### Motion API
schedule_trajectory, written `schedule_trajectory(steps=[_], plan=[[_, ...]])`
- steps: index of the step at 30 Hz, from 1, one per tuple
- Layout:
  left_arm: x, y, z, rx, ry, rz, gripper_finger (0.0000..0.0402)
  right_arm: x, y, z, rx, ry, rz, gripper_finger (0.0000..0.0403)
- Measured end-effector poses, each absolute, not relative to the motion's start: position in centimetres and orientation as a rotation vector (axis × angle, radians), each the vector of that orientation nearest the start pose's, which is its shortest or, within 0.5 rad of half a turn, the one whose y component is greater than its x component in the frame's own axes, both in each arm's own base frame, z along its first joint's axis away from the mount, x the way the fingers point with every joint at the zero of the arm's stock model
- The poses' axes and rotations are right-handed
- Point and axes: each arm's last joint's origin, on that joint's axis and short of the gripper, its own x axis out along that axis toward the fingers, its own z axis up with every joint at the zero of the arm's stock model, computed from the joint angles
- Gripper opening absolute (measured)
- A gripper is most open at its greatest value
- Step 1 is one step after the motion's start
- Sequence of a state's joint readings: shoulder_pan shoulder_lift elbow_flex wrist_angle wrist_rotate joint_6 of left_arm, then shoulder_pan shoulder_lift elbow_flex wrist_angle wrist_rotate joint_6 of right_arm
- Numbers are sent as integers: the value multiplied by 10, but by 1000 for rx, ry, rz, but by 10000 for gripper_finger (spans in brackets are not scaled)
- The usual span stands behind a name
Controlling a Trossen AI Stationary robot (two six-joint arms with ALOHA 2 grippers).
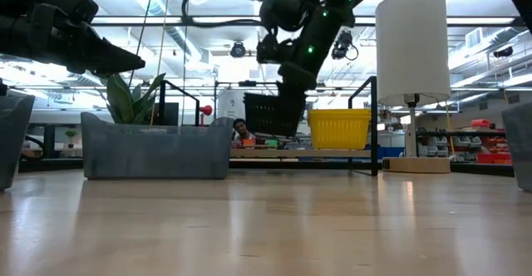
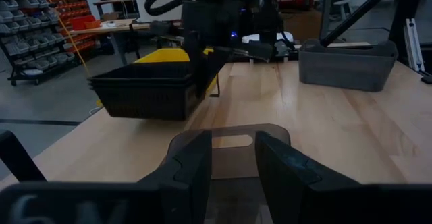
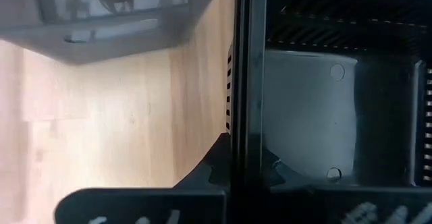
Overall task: Stack baskets on shelf by color
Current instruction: Put the stacked black bin on the shelf
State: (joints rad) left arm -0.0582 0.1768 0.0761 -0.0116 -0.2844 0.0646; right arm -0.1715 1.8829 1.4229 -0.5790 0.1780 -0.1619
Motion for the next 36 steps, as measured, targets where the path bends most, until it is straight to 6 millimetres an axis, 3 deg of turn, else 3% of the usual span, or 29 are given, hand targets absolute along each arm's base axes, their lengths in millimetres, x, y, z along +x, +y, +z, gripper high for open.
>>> schedule_trajectory(steps=[36], plan=[[105, 2, 174, 83, 118, 222, 121, 382, -93, 215, -110, 1093, -228, 13]])
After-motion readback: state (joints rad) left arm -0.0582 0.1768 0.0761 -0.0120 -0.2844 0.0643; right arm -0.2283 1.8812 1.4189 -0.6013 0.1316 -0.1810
